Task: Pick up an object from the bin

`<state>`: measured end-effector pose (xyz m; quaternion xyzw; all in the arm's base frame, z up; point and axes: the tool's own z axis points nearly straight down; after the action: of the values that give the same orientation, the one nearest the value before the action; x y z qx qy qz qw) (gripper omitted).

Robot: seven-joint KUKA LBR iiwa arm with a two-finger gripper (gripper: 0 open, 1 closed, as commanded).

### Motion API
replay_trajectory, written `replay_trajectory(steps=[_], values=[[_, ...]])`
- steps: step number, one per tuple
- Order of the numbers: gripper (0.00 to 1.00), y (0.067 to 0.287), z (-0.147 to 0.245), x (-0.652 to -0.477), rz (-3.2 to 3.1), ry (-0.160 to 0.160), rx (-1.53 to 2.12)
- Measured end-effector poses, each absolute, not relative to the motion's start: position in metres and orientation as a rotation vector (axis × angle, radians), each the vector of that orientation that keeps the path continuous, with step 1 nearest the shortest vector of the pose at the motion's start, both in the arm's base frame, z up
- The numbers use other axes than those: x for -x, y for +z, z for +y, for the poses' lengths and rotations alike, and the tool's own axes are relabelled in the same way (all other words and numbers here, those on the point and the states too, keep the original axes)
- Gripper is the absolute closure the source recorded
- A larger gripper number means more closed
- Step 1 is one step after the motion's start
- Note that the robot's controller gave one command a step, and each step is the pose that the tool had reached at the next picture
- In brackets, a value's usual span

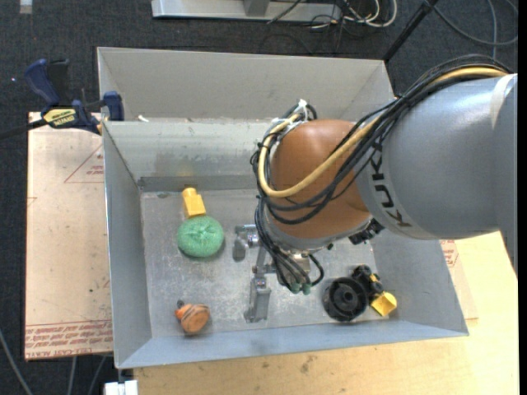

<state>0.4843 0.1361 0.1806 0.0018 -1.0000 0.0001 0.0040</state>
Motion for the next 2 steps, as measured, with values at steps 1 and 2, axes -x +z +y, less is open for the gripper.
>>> replay_trajectory(steps=[1,2], values=[[0.0,0.185,0.135,-0.486,-3.141,-0.002,0.0],[0.0,0.136,0.161,-0.485,-3.139,-0.002,-0.196]])
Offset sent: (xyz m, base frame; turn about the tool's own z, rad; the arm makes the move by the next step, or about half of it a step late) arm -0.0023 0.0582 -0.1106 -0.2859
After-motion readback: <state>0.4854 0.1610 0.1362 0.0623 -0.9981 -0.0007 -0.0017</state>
